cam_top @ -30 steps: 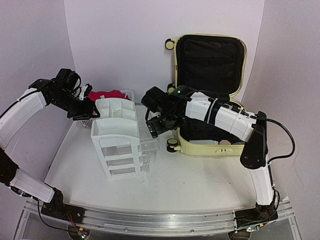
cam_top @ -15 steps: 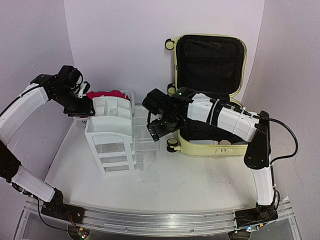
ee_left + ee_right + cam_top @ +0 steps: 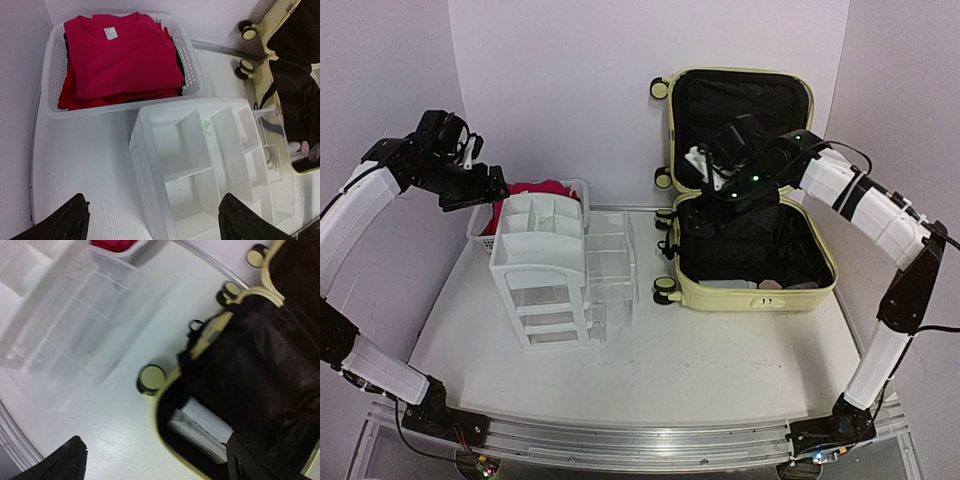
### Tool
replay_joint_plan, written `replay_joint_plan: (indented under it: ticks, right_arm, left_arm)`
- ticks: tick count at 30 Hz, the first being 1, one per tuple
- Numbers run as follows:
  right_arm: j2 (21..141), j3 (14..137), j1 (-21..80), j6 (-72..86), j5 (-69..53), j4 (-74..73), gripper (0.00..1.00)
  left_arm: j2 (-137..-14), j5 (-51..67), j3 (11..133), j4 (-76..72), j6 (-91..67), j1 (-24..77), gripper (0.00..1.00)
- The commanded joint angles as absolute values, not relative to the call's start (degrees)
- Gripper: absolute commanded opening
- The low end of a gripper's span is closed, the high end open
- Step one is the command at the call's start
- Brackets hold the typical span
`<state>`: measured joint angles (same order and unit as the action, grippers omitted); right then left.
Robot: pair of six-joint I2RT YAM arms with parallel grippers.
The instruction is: Open, take out, and arrange the luggage
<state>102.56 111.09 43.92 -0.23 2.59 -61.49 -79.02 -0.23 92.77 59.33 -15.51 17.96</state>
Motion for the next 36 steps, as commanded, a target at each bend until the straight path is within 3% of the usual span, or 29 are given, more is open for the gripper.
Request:
replay_joint_plan:
  ticks: [1,6,15,23,27,36]
  right_arm:
    - [100.63,99.56,35.55,-12.49,-2.26,-56.45,0.98]
    - [101.83,96.4,32.4,-16.32,1.87,-54.51,0.98]
    - [109.67,106.08,20.21,-14.49,-14.52,-64.49,0.98]
    - [120.94,113.72,17.13,-38.83,-17.43,-81.2,0.98]
    - [126.21,116.62,16.96,-49.07,-18.01,-82.41,0.81]
    - [135.4,122.6,16.96,-55.48,-18.75,-80.97,0.8]
  left_arm:
    - [-76.62,-4.08,89.1,47.25,-23.73,15.54,0.91]
    - [-78.12,-0.79,87.94,44.35,-33.69,11.53,0.9]
    - [-74.1,-7.76,83.11,44.1,-37.92,10.67,0.91]
    - [-71.59,-7.79,79.62,45.32,-44.67,9.51,0.88]
    - [-72.69,-6.86,80.62,47.58,-43.74,9.58,0.87]
    - [-74.25,-7.87,82.64,50.98,-43.68,9.54,0.85]
